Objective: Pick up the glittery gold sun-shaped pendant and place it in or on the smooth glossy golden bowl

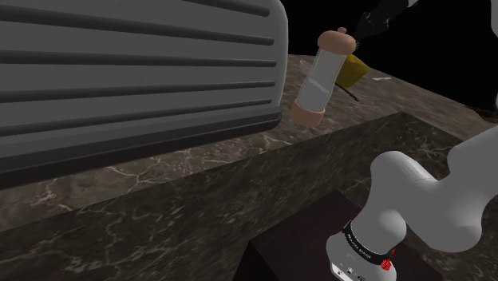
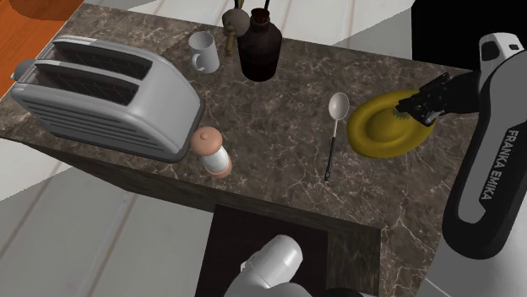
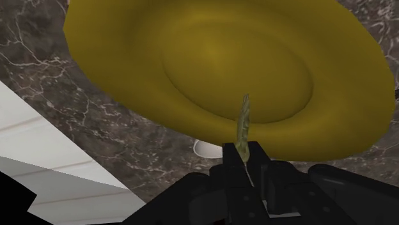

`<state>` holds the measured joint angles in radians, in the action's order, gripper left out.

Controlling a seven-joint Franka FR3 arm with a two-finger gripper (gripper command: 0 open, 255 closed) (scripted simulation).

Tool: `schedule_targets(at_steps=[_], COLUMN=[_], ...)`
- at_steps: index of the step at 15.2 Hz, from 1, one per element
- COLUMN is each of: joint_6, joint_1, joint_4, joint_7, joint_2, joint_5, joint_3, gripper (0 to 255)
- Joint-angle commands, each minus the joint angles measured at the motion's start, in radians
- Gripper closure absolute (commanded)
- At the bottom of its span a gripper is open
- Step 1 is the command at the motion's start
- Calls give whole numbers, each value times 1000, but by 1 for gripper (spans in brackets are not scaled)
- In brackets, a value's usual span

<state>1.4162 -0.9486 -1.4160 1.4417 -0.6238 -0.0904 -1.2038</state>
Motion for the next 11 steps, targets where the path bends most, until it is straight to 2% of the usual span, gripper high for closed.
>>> schedule_targets(at_steps=[1, 8, 9, 11], joint_6=[31, 31, 31, 31], joint_1=[28, 28, 28, 28], joint_4=[-50, -50, -50, -50], joint_7=[5, 5, 5, 5], joint_2=[-13, -13, -13, -13], joint_5=[-6, -6, -6, -6], joint_3=[16, 16, 16, 16], gripper=[255, 255, 0, 0])
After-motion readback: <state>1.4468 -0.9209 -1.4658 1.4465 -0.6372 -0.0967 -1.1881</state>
